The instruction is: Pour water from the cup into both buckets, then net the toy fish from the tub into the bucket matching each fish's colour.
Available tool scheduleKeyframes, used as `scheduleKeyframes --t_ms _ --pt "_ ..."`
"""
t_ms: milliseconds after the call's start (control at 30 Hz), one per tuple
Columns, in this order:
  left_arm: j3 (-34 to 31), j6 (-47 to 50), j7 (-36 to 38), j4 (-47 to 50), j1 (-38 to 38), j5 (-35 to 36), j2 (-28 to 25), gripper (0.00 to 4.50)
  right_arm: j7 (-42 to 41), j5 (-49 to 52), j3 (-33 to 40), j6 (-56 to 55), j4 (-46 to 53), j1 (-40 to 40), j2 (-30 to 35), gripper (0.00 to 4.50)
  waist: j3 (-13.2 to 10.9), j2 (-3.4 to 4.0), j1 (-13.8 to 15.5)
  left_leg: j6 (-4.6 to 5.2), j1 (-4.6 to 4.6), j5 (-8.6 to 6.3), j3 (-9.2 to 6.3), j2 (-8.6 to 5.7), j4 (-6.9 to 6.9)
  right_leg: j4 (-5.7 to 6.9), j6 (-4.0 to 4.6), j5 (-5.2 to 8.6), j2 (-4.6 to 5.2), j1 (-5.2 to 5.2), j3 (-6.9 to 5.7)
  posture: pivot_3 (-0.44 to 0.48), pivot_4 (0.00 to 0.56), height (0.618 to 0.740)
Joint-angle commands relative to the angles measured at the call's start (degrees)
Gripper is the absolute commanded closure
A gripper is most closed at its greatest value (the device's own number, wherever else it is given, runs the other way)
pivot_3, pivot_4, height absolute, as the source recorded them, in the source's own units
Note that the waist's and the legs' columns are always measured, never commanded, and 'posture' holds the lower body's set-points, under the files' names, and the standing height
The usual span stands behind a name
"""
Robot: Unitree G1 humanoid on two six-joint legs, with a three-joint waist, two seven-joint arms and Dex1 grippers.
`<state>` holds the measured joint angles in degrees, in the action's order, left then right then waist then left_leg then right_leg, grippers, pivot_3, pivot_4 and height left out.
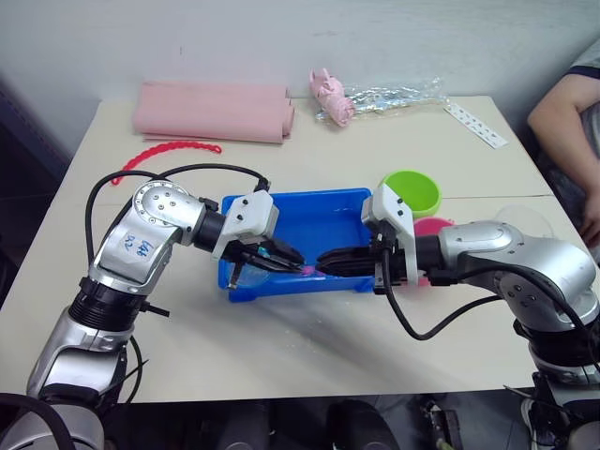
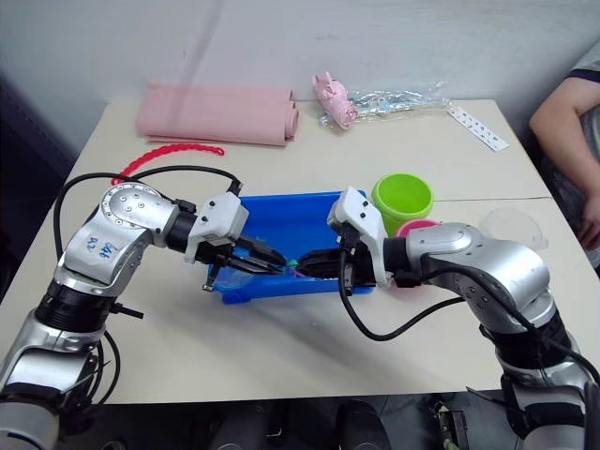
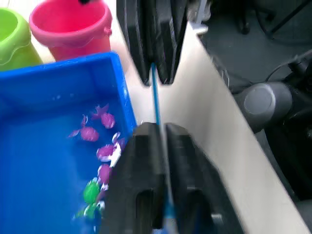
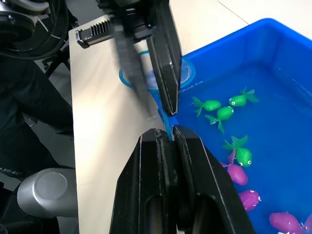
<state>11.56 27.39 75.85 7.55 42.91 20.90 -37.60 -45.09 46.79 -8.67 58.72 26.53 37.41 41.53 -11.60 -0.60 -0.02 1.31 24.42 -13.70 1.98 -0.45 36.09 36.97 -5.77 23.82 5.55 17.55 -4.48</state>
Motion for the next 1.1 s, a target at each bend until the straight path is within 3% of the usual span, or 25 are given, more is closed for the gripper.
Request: scheduleKeyframes --t_ms 33,133,233,400,567,700,833,1100 --pt "-12.34 6.13 -5.73 2.14 2.58 11.74 2.39 2.31 -2.32 -1.3 2.71 -3.8 1.66 -1.55 1.53 4.5 -0.01 -0.01 0.01 0.0 0.0 0.0 -0.01 0.0 0.0 -0.01 0.0 0.0 0.0 0.0 0.0 0.0 0.15 0.74" --pt "-20.16 12.71 -8.06 -1.07 3.41 17.42 -0.86 1.16 -4.85 -2.2 6.45 -7.02 1.16 -4.1 4.36 4.5 -0.04 -0.07 -0.01 0.0 0.0 0.0 -0.04 0.01 0.04 0.02 0.0 0.0 0.0 -0.01 -0.02 0.0 0.15 0.74" --pt "-24.72 14.06 -9.86 -4.0 2.41 18.54 -4.22 0.04 -7.89 -4.24 10.09 -11.04 0.02 -7.44 8.15 4.5 -0.04 -0.07 -0.13 0.0 -0.09 0.0 0.03 0.01 -0.03 0.02 0.0 0.0 0.0 -0.03 0.0 0.0 0.15 0.74" --pt "-26.06 2.59 -6.39 -6.26 -7.11 12.37 -9.0 0.04 -13.88 -15.16 13.85 -27.08 -5.97 -13.05 14.91 4.5 -0.04 -0.07 -0.07 0.02 -0.12 -0.01 0.06 0.01 -0.03 -0.01 0.0 0.0 0.01 -0.06 0.02 0.0 0.15 0.74" --pt "-24.03 -9.59 -3.67 -8.52 -15.27 6.81 -9.56 0.04 -16.57 -24.18 12.79 -39.39 -12.48 -13.34 17.53 4.5 -0.06 -0.09 -0.09 0.01 -0.2 -0.01 0.14 0.02 0.03 -0.03 0.0 0.0 0.02 -0.04 0.09 0.0 0.15 0.74" --pt "-19.83 -14.72 -3.37 -8.98 -19.86 3.15 -7.69 0.04 -21.56 -37.62 5.65 -61.08 -22.12 -6.72 18.66 4.5 -0.08 -0.04 -0.2 0.0 -0.26 0.0 0.2 0.02 0.07 -0.03 0.0 0.0 0.05 -0.04 0.17 0.0 0.15 0.74" --pt "-18.18 -14.48 -4.21 -8.57 -19.35 3.19 -6.74 0.04 -24.94 -44.14 0.78 -71.41 -30.92 0.91 17.57 4.5 -0.1 -0.05 -0.26 0.0 -0.27 0.0 0.22 0.05 0.08 0.01 0.0 0.0 0.03 0.01 0.2 0.0 0.15 0.74" --pt "-16.64 -14.51 -5.73 -8.45 -19.08 3.18 -5.59 0.04 -31.27 -51.34 -6.39 -73.8 -33.67 9.41 16.39 4.5 -0.11 -0.04 -0.24 0.0 -0.25 0.0 0.2 0.07 0.04 0.18 0.0 0.0 0.02 0.02 0.17 0.0 0.15 0.74"
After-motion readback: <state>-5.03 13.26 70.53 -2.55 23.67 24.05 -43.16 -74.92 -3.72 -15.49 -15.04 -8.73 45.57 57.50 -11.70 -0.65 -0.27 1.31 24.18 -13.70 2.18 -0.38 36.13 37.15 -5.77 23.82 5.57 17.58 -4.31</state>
